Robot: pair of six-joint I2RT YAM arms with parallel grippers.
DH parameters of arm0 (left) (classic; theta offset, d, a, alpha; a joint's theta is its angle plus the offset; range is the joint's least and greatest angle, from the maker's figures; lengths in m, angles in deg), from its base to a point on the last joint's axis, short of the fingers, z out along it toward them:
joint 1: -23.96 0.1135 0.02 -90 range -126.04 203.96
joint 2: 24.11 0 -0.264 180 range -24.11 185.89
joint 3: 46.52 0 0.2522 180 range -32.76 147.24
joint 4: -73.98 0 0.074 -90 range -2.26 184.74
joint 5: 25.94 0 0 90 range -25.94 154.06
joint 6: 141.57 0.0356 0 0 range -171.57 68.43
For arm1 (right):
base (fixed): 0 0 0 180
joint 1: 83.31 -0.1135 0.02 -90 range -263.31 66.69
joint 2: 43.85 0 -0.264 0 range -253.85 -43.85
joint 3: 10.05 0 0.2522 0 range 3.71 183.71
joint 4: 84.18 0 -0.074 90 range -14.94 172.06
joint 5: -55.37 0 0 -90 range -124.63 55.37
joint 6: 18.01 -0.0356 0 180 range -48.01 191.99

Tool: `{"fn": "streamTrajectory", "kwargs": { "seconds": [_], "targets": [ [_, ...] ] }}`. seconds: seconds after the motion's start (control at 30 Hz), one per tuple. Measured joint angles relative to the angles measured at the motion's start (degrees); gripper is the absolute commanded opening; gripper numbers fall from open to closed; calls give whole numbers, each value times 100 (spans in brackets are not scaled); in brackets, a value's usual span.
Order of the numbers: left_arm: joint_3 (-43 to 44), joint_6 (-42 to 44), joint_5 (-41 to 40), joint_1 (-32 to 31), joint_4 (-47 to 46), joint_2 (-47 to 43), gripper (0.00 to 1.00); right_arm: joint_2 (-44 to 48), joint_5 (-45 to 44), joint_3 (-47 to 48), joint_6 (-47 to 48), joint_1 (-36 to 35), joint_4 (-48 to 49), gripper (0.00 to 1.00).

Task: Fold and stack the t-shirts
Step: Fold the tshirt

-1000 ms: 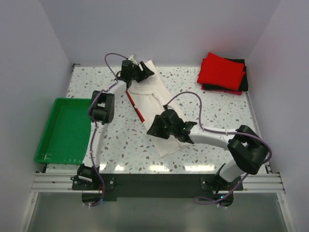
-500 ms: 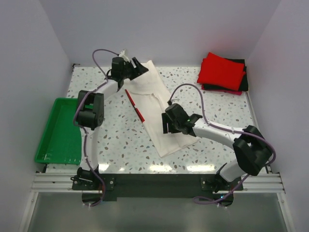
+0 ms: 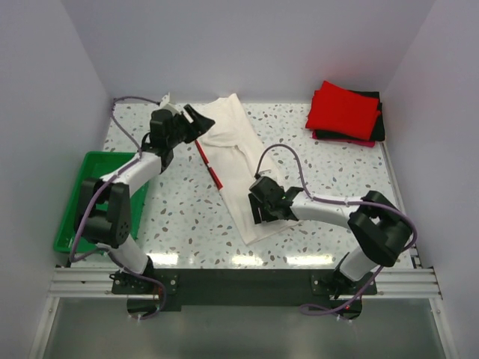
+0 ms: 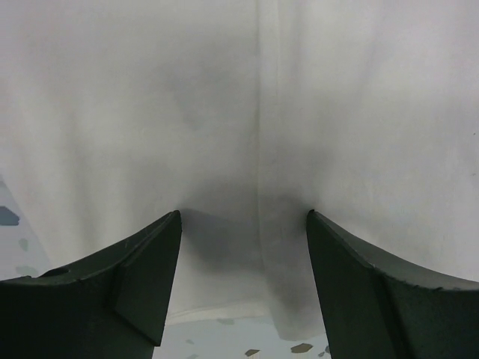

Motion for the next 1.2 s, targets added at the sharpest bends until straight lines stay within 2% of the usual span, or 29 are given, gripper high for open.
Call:
{"fn": "streamTrajectory", "kwargs": {
  "seconds": [0.13, 0.3, 0.47, 0.6, 0.87, 0.97, 1.2],
  "targets": [
    [-839, -144, -380, -68, 396, -704, 71, -162, -133, 136, -568, -645, 52, 71],
    [-1423, -175, -772, -129, 922, -1700, 70, -787, -140, 787, -1491, -1488, 396, 71],
    [-1845, -177, -1145, -146, 1611, -2730, 64, -1097, 170, 1139, -2085, -1773, 804, 72],
    [-2194, -177, -1598, -269, 2345, -3331, 60, -588, 173, 839, -2208, -1781, 522, 72],
    [-3112, -387, -2549, -1099, 3648, -4360, 55, 1751, -131, -236, -2262, -1513, 17, 69],
    [-3410, -492, -2702, -1196, 3932, -4546, 55, 1930, -66, -621, -2267, -1366, 9, 67],
    [-3906, -796, -2804, -1451, 4400, -4892, 49, 1620, 380, -1217, -2317, -1373, 186, 65]
  ]
}}
